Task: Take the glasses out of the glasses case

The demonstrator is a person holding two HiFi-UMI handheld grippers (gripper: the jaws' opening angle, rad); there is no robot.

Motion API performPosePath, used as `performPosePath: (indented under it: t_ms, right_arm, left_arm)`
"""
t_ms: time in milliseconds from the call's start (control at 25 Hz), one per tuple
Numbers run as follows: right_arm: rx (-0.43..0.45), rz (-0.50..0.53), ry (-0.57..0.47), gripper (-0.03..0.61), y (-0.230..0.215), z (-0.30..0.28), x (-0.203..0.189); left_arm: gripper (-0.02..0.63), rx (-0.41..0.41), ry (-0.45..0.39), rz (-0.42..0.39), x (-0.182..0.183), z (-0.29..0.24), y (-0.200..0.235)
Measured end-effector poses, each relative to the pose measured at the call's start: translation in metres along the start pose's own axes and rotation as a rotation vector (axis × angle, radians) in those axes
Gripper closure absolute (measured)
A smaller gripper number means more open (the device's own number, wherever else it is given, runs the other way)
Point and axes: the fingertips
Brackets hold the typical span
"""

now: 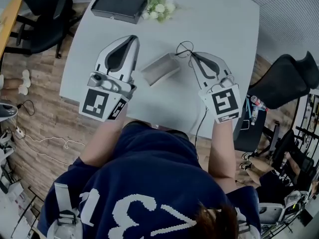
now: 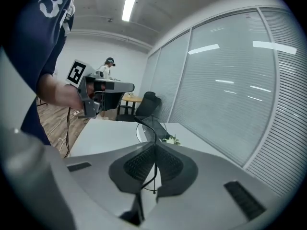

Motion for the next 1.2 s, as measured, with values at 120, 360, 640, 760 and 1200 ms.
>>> performPosePath:
  t_ms: [120,360,640,760,1200]
  right_arm:
    - [-0.063,-0.017,0.028,0.552,-0.012,0.023,-0.009]
    - [-0.147,-0.151,0.217,0.552,-0.012,0.049,-0.088]
    - [-0.176,-0.373,0.442,0.552,0.032,0.066,-0.200]
    - [-0.181,-0.431,0.511,0.551,0.046,0.069,-0.230]
    - [-0.192,-0.540,0.546,0.518,0.054,0.074,-0.254]
  left_arm:
    - [0.600,-0.053,0.003,0.028,-0.008,-0.014,-0.018]
    - [0.600,-0.127,0.041,0.069,-0.030,-0.026,-0.045]
    - [0.598,-0.138,0.115,0.089,-0.057,-0.011,-0.051]
    - [0.598,-0.133,0.139,0.093,-0.066,-0.006,-0.050]
    - [0.600,-0.116,0.157,0.083,-0.070,-0.001,-0.049]
Point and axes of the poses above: the fingertips, and each gripper's own axes: z backward along the fingers, y to its left, x out of its top, and after that the axes turned 15 degrees about -y, right-handed
